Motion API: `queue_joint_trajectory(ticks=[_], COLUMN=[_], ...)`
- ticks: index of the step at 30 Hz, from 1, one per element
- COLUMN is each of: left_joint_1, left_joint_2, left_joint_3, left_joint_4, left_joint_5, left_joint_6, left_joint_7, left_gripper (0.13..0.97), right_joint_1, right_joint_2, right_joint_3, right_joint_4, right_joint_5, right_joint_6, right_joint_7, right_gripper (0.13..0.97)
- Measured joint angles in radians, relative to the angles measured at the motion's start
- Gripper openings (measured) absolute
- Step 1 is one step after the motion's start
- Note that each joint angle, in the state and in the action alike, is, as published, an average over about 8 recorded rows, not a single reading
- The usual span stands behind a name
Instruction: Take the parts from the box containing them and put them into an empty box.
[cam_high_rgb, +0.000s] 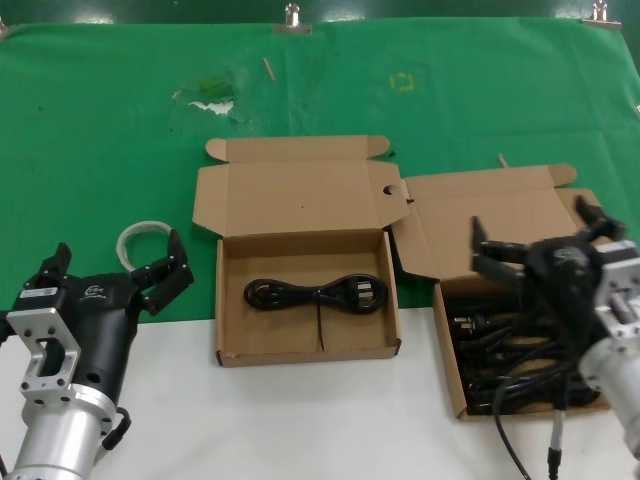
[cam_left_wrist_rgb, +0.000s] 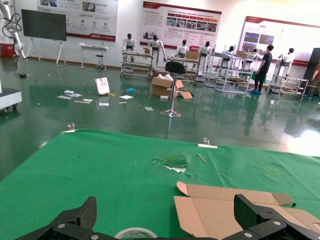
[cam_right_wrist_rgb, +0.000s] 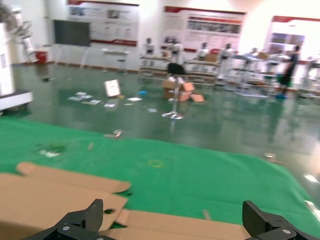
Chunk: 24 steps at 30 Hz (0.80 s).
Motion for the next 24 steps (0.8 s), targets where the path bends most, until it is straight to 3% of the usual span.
queue_joint_trajectory(ticks=[6, 24], left_joint_1=[0.000, 0.000], left_joint_2=[0.000, 0.000], left_joint_3=[0.000, 0.000], left_joint_4=[0.000, 0.000], left_joint_5=[0.000, 0.000], left_joint_6=[0.000, 0.000], left_joint_7=[0.000, 0.000], left_gripper=[0.966, 0.966], right_joint_1=[-0.054, -0.059], right_joint_2=[0.013, 0.014], right_joint_3=[0.025, 0.027], right_joint_4=[0.067, 0.072], right_joint_5=[0.020, 0.021], right_joint_6=[0.042, 0.045], right_joint_7=[0.025, 0.026], right_gripper=[0.966, 0.966])
